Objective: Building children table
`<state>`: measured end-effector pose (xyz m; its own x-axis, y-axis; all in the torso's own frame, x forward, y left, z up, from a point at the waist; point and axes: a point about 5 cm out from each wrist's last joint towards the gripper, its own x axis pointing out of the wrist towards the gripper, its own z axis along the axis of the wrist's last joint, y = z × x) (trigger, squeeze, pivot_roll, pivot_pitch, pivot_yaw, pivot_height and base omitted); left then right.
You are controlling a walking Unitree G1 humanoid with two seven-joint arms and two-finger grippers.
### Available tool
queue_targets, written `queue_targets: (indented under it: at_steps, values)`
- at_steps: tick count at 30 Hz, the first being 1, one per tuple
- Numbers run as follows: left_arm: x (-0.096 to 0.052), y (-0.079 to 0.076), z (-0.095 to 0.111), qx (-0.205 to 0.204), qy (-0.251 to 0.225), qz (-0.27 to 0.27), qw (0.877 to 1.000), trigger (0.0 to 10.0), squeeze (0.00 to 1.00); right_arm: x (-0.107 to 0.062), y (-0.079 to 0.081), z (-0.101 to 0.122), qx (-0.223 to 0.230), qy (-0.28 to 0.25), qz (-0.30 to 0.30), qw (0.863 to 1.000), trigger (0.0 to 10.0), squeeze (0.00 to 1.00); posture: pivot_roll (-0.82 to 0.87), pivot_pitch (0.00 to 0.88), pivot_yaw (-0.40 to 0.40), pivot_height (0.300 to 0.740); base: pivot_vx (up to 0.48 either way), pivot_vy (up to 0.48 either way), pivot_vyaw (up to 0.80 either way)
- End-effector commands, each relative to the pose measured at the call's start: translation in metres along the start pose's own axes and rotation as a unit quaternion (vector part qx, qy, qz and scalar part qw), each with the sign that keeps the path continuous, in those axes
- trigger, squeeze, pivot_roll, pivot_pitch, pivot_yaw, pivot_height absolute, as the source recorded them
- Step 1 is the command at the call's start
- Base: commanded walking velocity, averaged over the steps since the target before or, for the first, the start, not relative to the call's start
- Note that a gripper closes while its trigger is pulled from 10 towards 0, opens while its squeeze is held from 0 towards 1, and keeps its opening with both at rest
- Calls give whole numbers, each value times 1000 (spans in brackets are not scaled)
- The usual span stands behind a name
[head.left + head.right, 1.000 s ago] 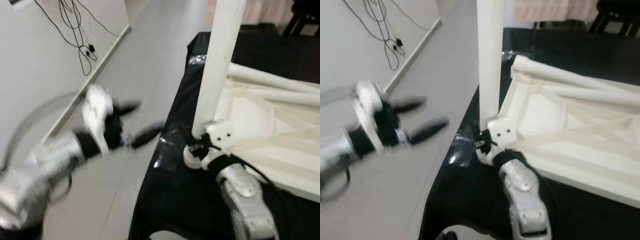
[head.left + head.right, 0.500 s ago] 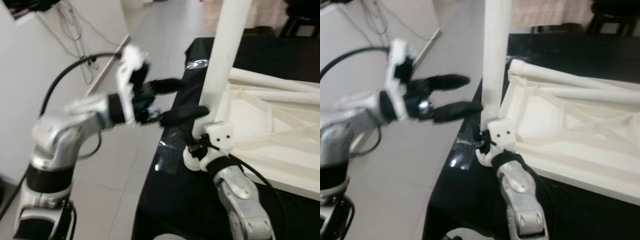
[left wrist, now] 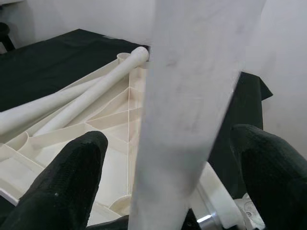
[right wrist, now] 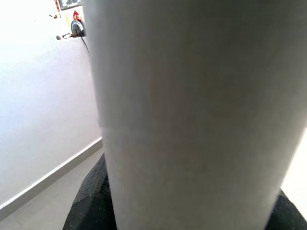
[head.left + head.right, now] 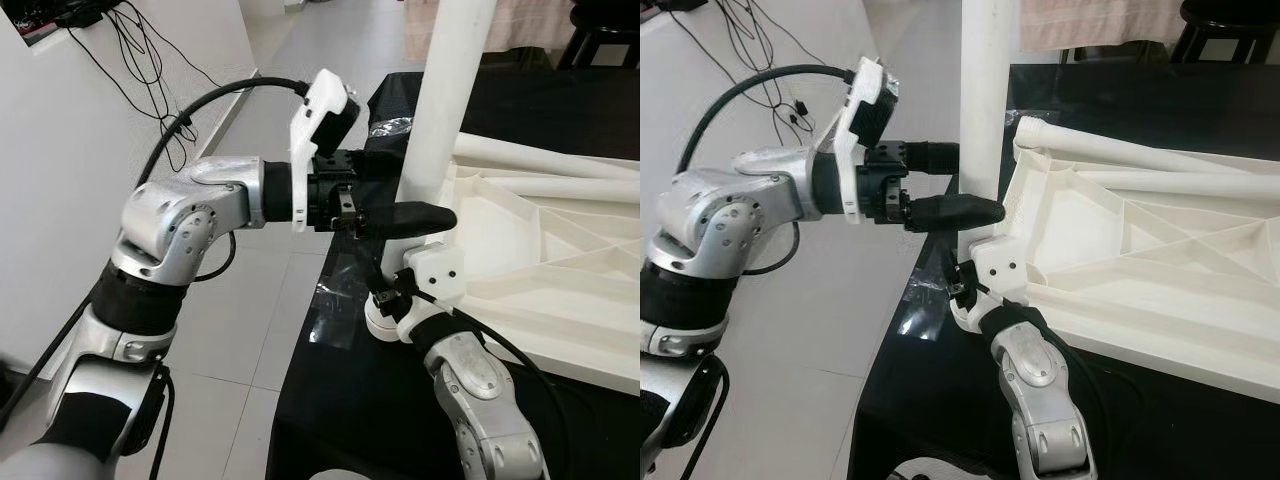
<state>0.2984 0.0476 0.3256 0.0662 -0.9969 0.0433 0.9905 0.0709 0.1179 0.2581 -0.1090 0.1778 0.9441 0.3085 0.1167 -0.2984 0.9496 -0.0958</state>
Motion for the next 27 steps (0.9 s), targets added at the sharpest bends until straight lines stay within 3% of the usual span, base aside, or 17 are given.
queue_targets:
  at_steps: [1,5,6,7,8,9,20,24,25,26,27]
  values:
    - [2,1,2,11,6,-2,1000,10000,0,-3,4,-17,8,43,5,999,10000,0,1,134,143,740,0,0,0]
    - [11,7,1,16,4,-6,1000,10000,0,-2,4,-17,8,42,8,999,10000,0,1,133,140,740,0,0,0]
    - [15,9,2,24,1,-7,1000,8510,0,-2,4,-17,9,42,9,999,10000,0,-2,130,141,740,0,0,0]
    - [19,9,2,29,-2,-9,1000,4196,0,-2,5,-17,10,41,10,999,10000,0,-3,129,141,740,0,0,0]
    - [19,9,2,29,-2,-9,1000,4196,0,-2,5,-17,10,41,10,999,10000,0,-3,129,141,740,0,0,0]
    - [21,10,2,33,-7,-12,999,0,0,-2,5,-17,10,40,10,999,10000,0,-7,130,142,740,0,0,0]
    - [33,10,3,94,-8,-11,995,0,0,0,5,-17,13,38,18,999,10000,0,-15,120,143,740,0,0,0]
    - [41,11,3,95,-16,-6,995,0,0,2,5,-16,18,36,28,999,10000,0,-16,118,140,740,0,0,0]
    - [44,12,3,94,-19,-5,995,0,0,3,5,-15,24,32,39,998,10000,635,-18,114,139,740,0,0,0]
    - [44,12,3,94,-19,-5,995,0,0,3,5,-15,24,32,39,998,10000,635,-18,114,139,740,0,0,0]
    - [47,13,2,92,-21,-3,996,0,0,4,5,-13,33,25,56,998,10000,949,-18,113,139,740,0,0,0]
